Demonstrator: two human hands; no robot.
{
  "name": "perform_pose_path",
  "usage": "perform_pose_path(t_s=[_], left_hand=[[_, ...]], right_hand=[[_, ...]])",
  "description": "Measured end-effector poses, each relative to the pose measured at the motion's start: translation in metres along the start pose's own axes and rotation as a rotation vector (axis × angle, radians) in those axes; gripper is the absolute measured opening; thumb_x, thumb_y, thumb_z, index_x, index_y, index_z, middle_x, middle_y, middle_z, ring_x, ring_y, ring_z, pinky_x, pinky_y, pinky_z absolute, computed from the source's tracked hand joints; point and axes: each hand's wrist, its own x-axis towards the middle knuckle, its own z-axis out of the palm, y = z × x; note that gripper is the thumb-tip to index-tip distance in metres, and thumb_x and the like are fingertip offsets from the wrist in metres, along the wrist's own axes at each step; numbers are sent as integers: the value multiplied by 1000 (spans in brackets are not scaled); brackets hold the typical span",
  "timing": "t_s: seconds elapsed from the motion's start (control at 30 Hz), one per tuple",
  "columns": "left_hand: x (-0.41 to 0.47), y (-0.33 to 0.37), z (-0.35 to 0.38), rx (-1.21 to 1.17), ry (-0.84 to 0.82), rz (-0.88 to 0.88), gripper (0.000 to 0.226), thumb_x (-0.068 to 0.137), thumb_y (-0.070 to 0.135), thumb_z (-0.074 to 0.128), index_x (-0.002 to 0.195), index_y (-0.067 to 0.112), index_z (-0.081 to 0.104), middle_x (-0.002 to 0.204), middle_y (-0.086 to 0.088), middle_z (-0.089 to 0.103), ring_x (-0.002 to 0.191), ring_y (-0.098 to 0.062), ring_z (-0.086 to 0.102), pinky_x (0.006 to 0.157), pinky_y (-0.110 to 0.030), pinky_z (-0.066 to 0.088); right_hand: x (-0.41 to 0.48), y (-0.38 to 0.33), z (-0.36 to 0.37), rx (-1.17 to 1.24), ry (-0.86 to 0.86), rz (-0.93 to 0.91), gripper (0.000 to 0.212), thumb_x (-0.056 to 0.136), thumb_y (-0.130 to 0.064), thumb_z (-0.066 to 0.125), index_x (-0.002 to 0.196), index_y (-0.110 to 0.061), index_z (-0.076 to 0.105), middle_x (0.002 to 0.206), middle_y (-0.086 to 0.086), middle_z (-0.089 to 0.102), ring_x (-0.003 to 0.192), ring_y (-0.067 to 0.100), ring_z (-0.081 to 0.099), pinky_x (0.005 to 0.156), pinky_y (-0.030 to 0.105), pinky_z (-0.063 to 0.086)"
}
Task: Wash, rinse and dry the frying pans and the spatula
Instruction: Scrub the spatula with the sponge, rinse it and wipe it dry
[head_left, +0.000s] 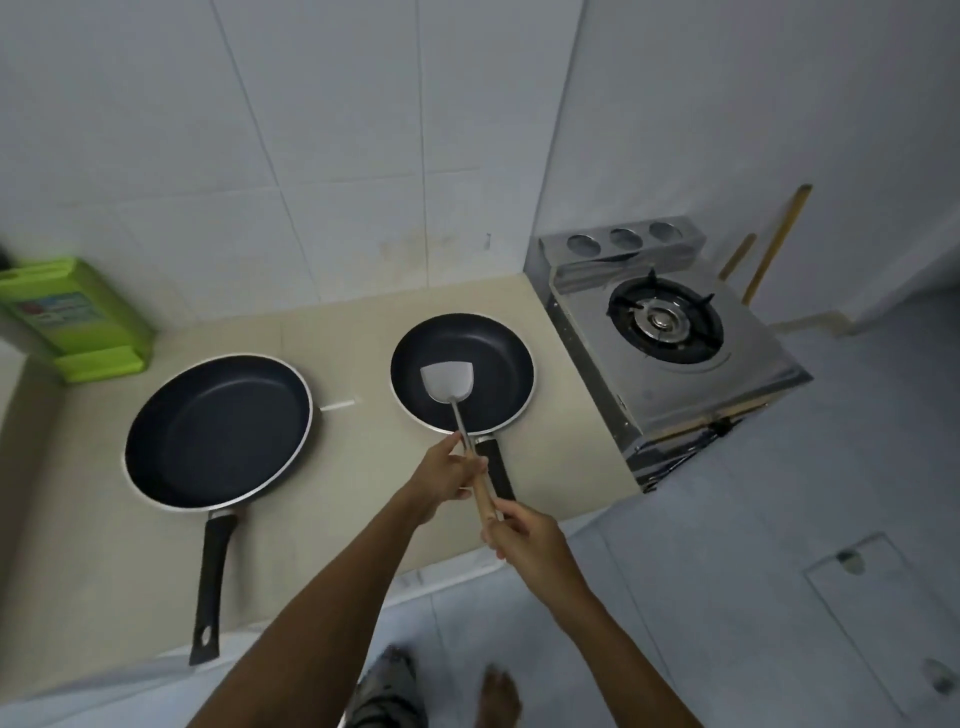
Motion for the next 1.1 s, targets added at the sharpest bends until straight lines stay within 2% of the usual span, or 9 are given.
perform_pose_path(t_s=[0.17,0.33,0.43,0.5,0.6,0.77,0.87,1.0,1.1], left_hand=[[34,-8,6,-44,45,-76,31,94,14,67,125,18,61,88,-4,74,75,-17,67,80,-38,55],[64,-12,1,-75,39,-74,28,94,14,68,118,26,61,92,-4,73,79,-16,67,71,-31,54],[84,-8,-3,-86,41,-66,35,93,16,68,125,27,60,90,-2,71,82,-17,68,77,-40,60],[99,-5,-5,-84,56,-58,30,97,20,65,125,27,59,90,-2,70,82,-17,68,80,-42,60],[113,5,-7,-72,97,-64,33,100,23,61,131,31,52,91,-4,68,80,-17,68,74,-37,62],[129,2,-11,46,77,-51,52,95,32,68,143,30,48,102,-4,68,83,-19,67,77,-37,60],[134,4,-13,45,50,-74,50,95,27,69,140,30,49,104,-7,70,81,-19,68,74,-33,58],[142,8,-14,193,55,-72,58,98,27,64,151,27,41,108,-10,73,85,-22,72,82,-41,62],[146,11,-11,249,57,-91,58,100,23,59,153,26,37,101,-11,74,72,-19,71,80,-39,63]], right_hand=[[33,8,-11,-8,-35,20,7,98,-39,62,96,-41,68,90,-4,76,87,16,71,86,36,58],[63,10,-15,-54,-36,24,15,97,-35,64,92,-48,66,90,-5,77,86,14,71,84,39,59],[84,4,-17,-68,-33,53,13,97,-38,64,88,-48,66,93,-7,76,91,13,70,90,40,59],[99,2,-18,-65,-3,59,7,95,-41,64,96,-45,71,94,-9,75,92,12,70,89,42,59],[121,3,-18,-83,4,77,25,94,-45,63,115,-37,72,97,-12,74,94,11,69,90,43,59],[134,12,-18,-133,-11,67,31,97,-39,62,126,-33,68,100,-9,74,91,15,70,87,45,60],[139,16,-22,-134,-5,105,30,97,-35,62,126,-31,69,94,-9,75,87,16,71,84,45,60],[147,17,-25,-125,13,127,22,95,-32,65,114,-44,69,90,-10,74,83,14,71,81,43,61],[149,18,-25,-127,27,124,26,94,-32,67,101,-57,62,90,-11,74,82,13,71,77,41,61]])
